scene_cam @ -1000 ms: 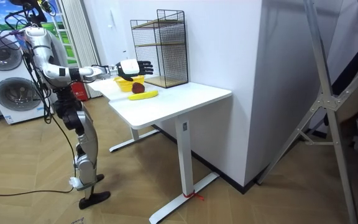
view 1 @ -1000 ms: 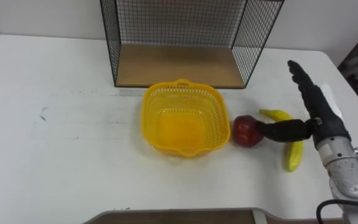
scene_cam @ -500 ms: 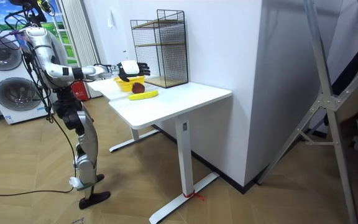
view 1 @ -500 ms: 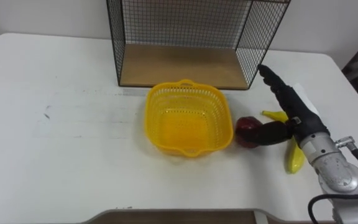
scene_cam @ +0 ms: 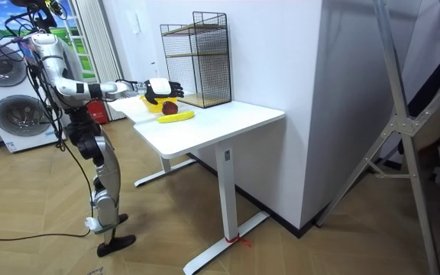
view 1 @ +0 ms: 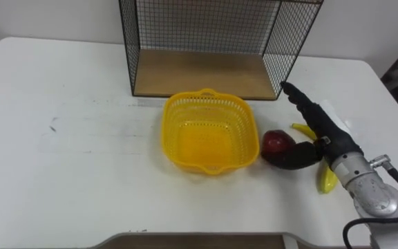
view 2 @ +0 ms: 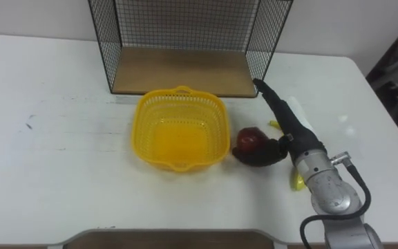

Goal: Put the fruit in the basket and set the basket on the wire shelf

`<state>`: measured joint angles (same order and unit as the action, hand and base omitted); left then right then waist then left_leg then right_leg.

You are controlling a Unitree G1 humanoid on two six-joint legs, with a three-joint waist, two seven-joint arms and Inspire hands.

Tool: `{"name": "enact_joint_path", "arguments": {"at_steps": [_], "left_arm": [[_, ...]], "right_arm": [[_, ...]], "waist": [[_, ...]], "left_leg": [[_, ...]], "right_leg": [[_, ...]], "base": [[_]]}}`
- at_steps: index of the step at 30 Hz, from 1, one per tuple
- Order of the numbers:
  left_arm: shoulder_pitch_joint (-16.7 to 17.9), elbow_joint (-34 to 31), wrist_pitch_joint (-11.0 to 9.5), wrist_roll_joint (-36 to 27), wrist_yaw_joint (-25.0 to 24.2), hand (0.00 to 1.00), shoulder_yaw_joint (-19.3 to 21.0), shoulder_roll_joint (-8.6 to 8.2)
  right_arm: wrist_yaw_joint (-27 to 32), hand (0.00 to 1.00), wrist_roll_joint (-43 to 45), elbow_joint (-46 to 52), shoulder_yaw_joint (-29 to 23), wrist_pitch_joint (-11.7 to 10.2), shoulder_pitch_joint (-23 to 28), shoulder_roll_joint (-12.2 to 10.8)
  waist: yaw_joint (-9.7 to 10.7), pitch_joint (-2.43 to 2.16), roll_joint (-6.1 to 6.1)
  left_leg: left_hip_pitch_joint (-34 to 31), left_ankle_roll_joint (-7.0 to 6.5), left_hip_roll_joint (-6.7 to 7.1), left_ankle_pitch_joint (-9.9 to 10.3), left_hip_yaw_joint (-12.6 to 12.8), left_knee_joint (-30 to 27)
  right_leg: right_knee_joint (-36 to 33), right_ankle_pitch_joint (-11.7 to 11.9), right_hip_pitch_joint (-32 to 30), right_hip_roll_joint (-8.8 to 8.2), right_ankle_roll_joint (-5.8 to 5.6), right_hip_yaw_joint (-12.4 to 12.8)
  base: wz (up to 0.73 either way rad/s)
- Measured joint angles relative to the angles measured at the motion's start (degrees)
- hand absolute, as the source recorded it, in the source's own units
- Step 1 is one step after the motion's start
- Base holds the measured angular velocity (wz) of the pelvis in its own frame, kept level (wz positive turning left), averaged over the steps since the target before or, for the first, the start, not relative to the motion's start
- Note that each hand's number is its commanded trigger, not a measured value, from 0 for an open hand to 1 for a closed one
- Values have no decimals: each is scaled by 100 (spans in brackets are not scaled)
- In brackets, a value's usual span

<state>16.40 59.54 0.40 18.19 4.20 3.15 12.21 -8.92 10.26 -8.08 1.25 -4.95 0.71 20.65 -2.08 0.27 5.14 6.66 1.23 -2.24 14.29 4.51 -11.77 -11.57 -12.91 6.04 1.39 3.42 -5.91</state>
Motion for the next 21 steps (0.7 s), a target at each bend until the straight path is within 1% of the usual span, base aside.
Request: {"name": "enact_joint_path", "arguments": {"at_steps": [5, 6, 8, 9, 13, 16, 19, 21], "left_arm": [[-2, 1, 5, 7, 0, 0, 4, 1], [8, 0, 7, 7, 0, 0, 4, 1], [25, -4, 25, 8, 0, 0, 4, 1], [18, -4, 55, 12, 0, 0, 4, 1], [14, -17, 61, 37, -1, 0, 4, 7], [9, -18, 84, 81, -1, 0, 4, 6], [-4, -18, 92, 155, -3, 0, 4, 7], [-29, -19, 93, 164, -3, 0, 4, 9]], "right_arm": [[1, 0, 135, -233, 0, 20, 0, 0], [0, 0, 134, -245, 0, 87, 0, 0], [1, 0, 131, -246, -1, 133, 0, 0], [0, 0, 131, -247, -1, 133, 0, 0], [-9, 0, 130, -333, -1, 133, -1, -1], [-68, 0, 133, -495, -1, 138, -3, -7], [-133, 0, 134, -566, -1, 209, -4, -10], [-173, 0, 134, -566, -1, 211, -4, -11]], "waist": [[-2, -15, -17], [0, -16, -24], [2, -24, -39], [6, -26, -49], [7, -26, -60], [3, -19, -52], [-4, -3, -43], [-5, 23, -27]], "left_leg": [[2, 0, 0, 0, 0, -7], [1, 0, 0, 0, 1, -9], [1, 0, 0, 0, 0, -11], [2, 0, 0, 0, 0, -12], [16, 0, 0, 0, -1, -13], [50, 0, 2, 0, -10, -10], [85, 0, 5, 0, -19, -7], [82, -3, 14, -2, -49, -10]], "right_leg": [[-4, 1, 5, -3, 1, -5], [-7, 1, 4, -3, 1, -5], [-8, 1, 5, -3, 1, -6], [-8, 1, 7, -3, 1, -6], [-8, 1, 29, -5, 1, -16], [-2, 1, 68, -11, 1, -42], [5, 1, 113, -14, 1, -57], [21, 1, 128, -18, 1, -75]], "base": [[0], [0], [0], [0], [0], [1], [1], [4]]}}
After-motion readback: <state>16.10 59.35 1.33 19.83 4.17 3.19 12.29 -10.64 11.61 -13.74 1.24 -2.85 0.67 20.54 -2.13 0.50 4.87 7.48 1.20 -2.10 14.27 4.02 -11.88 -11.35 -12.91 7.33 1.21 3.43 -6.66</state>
